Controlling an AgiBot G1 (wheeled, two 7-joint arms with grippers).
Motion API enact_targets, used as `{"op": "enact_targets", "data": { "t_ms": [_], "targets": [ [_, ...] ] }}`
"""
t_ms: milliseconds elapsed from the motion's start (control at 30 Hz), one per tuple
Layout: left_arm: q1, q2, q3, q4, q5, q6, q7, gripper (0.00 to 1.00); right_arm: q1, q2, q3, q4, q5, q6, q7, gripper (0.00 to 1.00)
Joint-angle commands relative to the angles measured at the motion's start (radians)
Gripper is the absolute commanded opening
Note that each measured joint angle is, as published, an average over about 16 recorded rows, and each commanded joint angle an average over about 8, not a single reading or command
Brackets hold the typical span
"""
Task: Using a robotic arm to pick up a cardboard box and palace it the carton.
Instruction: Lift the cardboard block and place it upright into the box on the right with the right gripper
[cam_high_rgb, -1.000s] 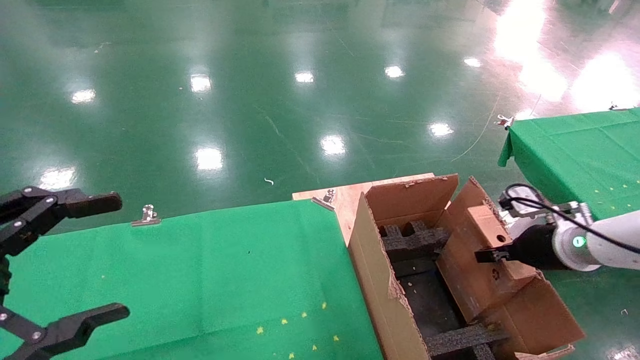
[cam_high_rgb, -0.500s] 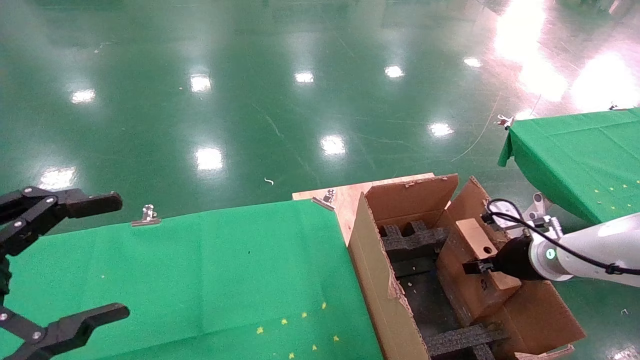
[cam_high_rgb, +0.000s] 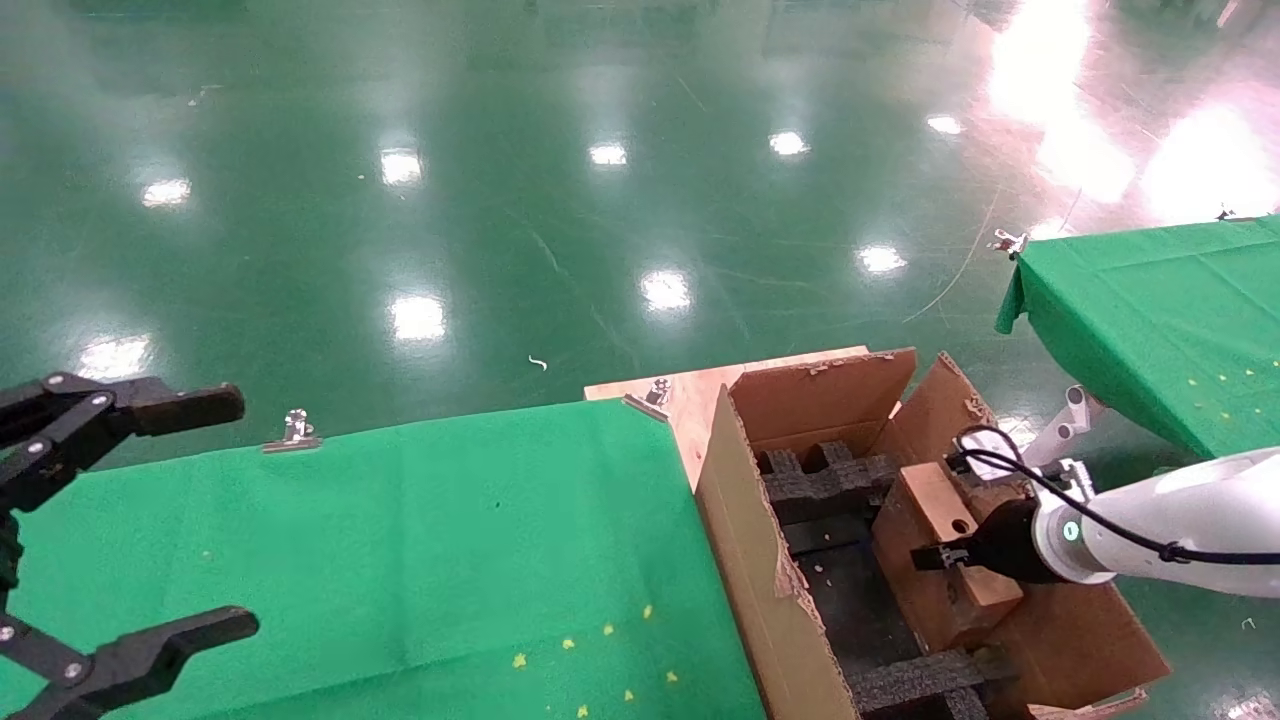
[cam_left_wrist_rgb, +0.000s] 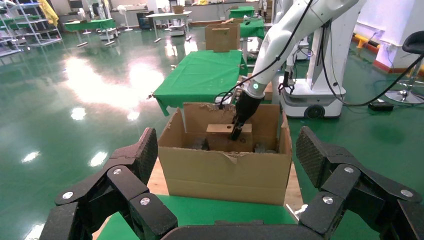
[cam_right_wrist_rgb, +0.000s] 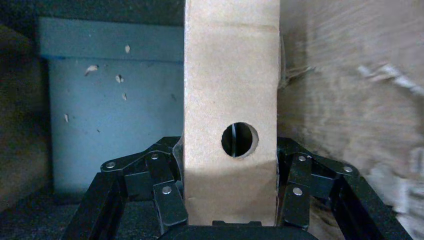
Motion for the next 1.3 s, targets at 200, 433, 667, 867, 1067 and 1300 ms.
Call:
{"op": "enact_targets", "data": {
  "t_ms": [200, 433, 667, 867, 1067, 1300],
  "targets": [
    [0.000, 0.000, 0.000, 0.000, 0.000, 0.000, 0.000, 1.00, -0.053, -0.026, 0.017, -0.054, 0.063, 0.002, -0.054, 0.00],
    [0.000, 0.000, 0.000, 0.000, 0.000, 0.000, 0.000, 1.00, -0.081, -0.039, 0.031, -0.086, 0.100, 0.004, -0.088, 0.80],
    [0.000, 0.000, 0.000, 0.000, 0.000, 0.000, 0.000, 1.00, -0.079, -0.038, 0.031, -0.082, 0.098, 0.001, -0.084, 1.00],
    [0.000, 0.000, 0.000, 0.000, 0.000, 0.000, 0.000, 1.00, -0.073, -0.034, 0.030, -0.078, 0.095, -0.001, -0.082, 1.00],
    [0.000, 0.000, 0.000, 0.001, -0.001, 0.000, 0.000, 1.00, -0.053, -0.023, 0.031, -0.067, 0.087, -0.004, -0.088, 1.00],
    [0.000, 0.000, 0.001, 0.001, -0.001, 0.000, 0.000, 1.00, -0.008, 0.004, 0.033, -0.035, 0.068, -0.009, -0.083, 1.00]
  ]
}}
